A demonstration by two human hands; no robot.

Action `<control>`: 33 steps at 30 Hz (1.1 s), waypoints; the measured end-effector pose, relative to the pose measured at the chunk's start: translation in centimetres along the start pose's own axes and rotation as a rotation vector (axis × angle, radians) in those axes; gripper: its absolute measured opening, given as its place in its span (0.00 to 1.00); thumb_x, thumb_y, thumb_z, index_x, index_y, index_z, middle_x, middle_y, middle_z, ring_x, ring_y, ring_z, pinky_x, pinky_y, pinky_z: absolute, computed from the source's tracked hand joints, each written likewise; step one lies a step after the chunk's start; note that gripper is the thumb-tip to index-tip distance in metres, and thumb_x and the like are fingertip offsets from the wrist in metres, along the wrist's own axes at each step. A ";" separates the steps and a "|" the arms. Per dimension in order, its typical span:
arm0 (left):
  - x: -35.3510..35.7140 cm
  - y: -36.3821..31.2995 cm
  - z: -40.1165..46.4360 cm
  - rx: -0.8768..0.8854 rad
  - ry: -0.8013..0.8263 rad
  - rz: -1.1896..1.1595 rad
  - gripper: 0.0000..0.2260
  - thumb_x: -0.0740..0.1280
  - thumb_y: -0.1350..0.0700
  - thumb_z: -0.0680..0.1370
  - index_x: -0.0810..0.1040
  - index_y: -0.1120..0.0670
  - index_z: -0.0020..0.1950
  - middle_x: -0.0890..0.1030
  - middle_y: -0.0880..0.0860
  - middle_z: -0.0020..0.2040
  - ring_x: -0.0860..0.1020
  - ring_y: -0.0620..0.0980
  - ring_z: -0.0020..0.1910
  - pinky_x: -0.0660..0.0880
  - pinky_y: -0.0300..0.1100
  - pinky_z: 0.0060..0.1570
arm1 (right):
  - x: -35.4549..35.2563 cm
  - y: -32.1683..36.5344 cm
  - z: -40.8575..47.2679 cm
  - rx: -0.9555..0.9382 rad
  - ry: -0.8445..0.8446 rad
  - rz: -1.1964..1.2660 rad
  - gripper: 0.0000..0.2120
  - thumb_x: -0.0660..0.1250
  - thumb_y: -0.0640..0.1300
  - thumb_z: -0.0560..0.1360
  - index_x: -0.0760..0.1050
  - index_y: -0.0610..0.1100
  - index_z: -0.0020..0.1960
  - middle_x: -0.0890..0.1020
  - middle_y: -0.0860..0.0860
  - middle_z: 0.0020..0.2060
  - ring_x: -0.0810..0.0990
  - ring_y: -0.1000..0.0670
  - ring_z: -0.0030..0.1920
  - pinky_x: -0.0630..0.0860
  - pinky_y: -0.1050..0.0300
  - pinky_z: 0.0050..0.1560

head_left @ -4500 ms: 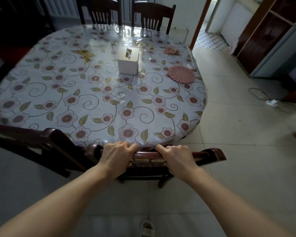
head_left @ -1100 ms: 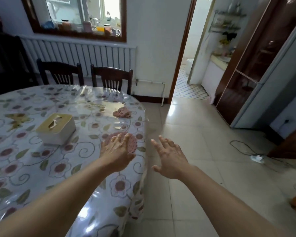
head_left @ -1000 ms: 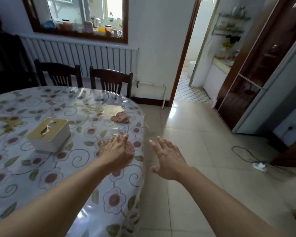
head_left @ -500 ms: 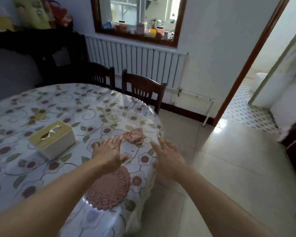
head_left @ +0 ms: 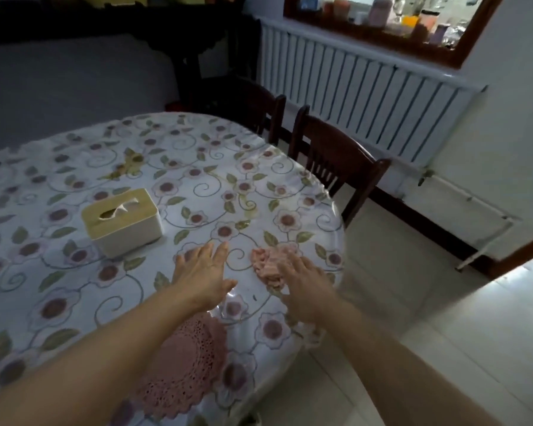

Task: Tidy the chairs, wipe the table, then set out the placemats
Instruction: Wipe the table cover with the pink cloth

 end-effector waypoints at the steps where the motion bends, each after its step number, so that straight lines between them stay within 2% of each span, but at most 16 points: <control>1: 0.3 -0.1 0.6 -0.007 0.012 -0.004 0.34 0.57 0.41 0.78 0.42 0.49 0.77 0.47 0.55 0.78 0.48 0.56 0.77 0.49 0.57 0.73 | 0.3 -0.2 0.7 -0.005 0.018 -0.005 0.30 0.62 0.49 0.78 0.52 0.47 0.75 0.46 0.47 0.77 0.49 0.43 0.76 0.53 0.42 0.73; 4: 1.9 -0.7 3.6 -0.008 0.063 -0.022 0.34 0.57 0.41 0.78 0.43 0.50 0.77 0.47 0.56 0.78 0.49 0.56 0.77 0.49 0.58 0.73 | 1.8 -1.7 4.0 -0.029 0.088 -0.020 0.29 0.60 0.45 0.78 0.52 0.47 0.75 0.46 0.46 0.77 0.48 0.42 0.76 0.54 0.41 0.73; 7: 3.2 -1.0 6.3 -0.043 0.106 -0.058 0.33 0.57 0.41 0.78 0.44 0.50 0.77 0.48 0.55 0.78 0.50 0.55 0.76 0.50 0.57 0.73 | 3.5 -2.7 6.9 -0.076 0.147 0.000 0.27 0.60 0.41 0.76 0.58 0.47 0.73 0.47 0.46 0.77 0.49 0.40 0.75 0.55 0.41 0.71; 11: 4.0 -1.6 8.7 -0.095 0.106 -0.059 0.33 0.57 0.41 0.77 0.46 0.50 0.77 0.51 0.54 0.78 0.54 0.54 0.75 0.53 0.55 0.72 | 5.3 -3.7 9.8 -0.164 0.214 -0.041 0.29 0.62 0.41 0.74 0.59 0.49 0.74 0.51 0.48 0.75 0.53 0.40 0.73 0.58 0.42 0.71; 13: 4.0 -1.9 9.6 -0.126 0.105 -0.066 0.33 0.58 0.42 0.77 0.46 0.50 0.77 0.52 0.53 0.78 0.55 0.54 0.75 0.54 0.55 0.71 | 5.0 -4.2 11.0 -0.197 0.208 -0.029 0.25 0.61 0.41 0.76 0.62 0.47 0.73 0.57 0.46 0.74 0.59 0.42 0.72 0.62 0.45 0.70; 14: 3.9 -2.1 9.8 -0.148 0.105 -0.071 0.33 0.58 0.43 0.78 0.46 0.50 0.77 0.52 0.53 0.78 0.55 0.54 0.75 0.54 0.55 0.71 | 4.5 -4.4 11.5 -0.221 0.185 -0.018 0.22 0.60 0.39 0.77 0.66 0.44 0.70 0.63 0.45 0.72 0.65 0.42 0.69 0.65 0.48 0.68; 17: 3.4 -3.0 9.8 -0.194 0.102 -0.083 0.33 0.60 0.46 0.77 0.47 0.50 0.77 0.57 0.53 0.77 0.59 0.54 0.74 0.55 0.55 0.70 | 2.7 -5.0 12.7 -0.262 0.069 0.099 0.11 0.60 0.38 0.77 0.76 0.40 0.57 0.79 0.44 0.56 0.78 0.44 0.54 0.76 0.54 0.54; 19: 2.8 -4.1 9.6 -0.194 0.101 -0.142 0.33 0.63 0.49 0.76 0.49 0.48 0.76 0.61 0.52 0.75 0.62 0.54 0.72 0.58 0.54 0.70 | 0.5 -6.0 13.1 -0.209 -0.025 0.272 0.06 0.64 0.42 0.75 0.77 0.41 0.44 0.81 0.46 0.42 0.80 0.47 0.44 0.75 0.58 0.42; 20: 2.6 -4.7 9.5 -0.187 0.107 -0.190 0.34 0.65 0.48 0.75 0.51 0.47 0.76 0.63 0.51 0.74 0.64 0.54 0.71 0.60 0.54 0.69 | -0.6 -6.3 13.2 -0.173 -0.041 0.375 0.07 0.65 0.45 0.74 0.75 0.42 0.39 0.80 0.50 0.37 0.80 0.52 0.38 0.75 0.61 0.36; 22: 1.7 -6.8 9.5 -0.206 0.087 -0.313 0.34 0.68 0.45 0.72 0.56 0.45 0.74 0.67 0.51 0.72 0.68 0.54 0.68 0.66 0.53 0.65 | -3.4 -7.2 13.3 -0.167 -0.042 0.574 0.10 0.65 0.45 0.75 0.74 0.44 0.36 0.77 0.53 0.30 0.77 0.58 0.30 0.72 0.68 0.29; 25: 0.0 -10.3 10.0 -0.266 -0.020 -0.507 0.21 0.69 0.45 0.71 0.68 0.50 0.60 0.79 0.54 0.58 0.77 0.55 0.55 0.74 0.50 0.54 | -6.9 -7.6 13.2 -0.240 -0.035 0.752 0.11 0.64 0.48 0.77 0.74 0.45 0.38 0.78 0.52 0.31 0.76 0.54 0.31 0.71 0.67 0.30; 27: -1.3 -11.8 10.1 -0.325 -0.131 -0.642 0.10 0.69 0.50 0.72 0.70 0.49 0.49 0.81 0.53 0.50 0.78 0.54 0.49 0.76 0.47 0.48 | -8.4 -8.1 13.1 -0.263 -0.008 0.837 0.08 0.65 0.46 0.77 0.74 0.46 0.40 0.79 0.51 0.34 0.77 0.54 0.33 0.73 0.67 0.30; 30: -3.2 -12.2 9.5 -0.385 -0.277 -0.738 0.08 0.68 0.53 0.73 0.69 0.49 0.39 0.79 0.51 0.39 0.79 0.54 0.42 0.74 0.44 0.38 | -9.6 -9.3 13.4 -0.216 -0.023 0.878 0.02 0.65 0.39 0.74 0.76 0.45 0.43 0.80 0.51 0.38 0.78 0.53 0.37 0.73 0.64 0.34; 33: -4.7 -11.2 8.7 -0.421 -0.336 -0.795 0.06 0.67 0.57 0.75 0.79 0.56 0.39 0.77 0.50 0.34 0.80 0.52 0.38 0.74 0.38 0.35 | -10.2 -10.2 14.0 -0.160 -0.069 0.862 0.06 0.65 0.40 0.74 0.78 0.45 0.51 0.81 0.50 0.46 0.78 0.51 0.44 0.76 0.59 0.42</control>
Point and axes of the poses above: each hand's wrist, its own z-axis towards the middle knuckle, its own x-axis out of the palm, y = z × x, the point moved 2 cm from there along z, towards the middle knuckle
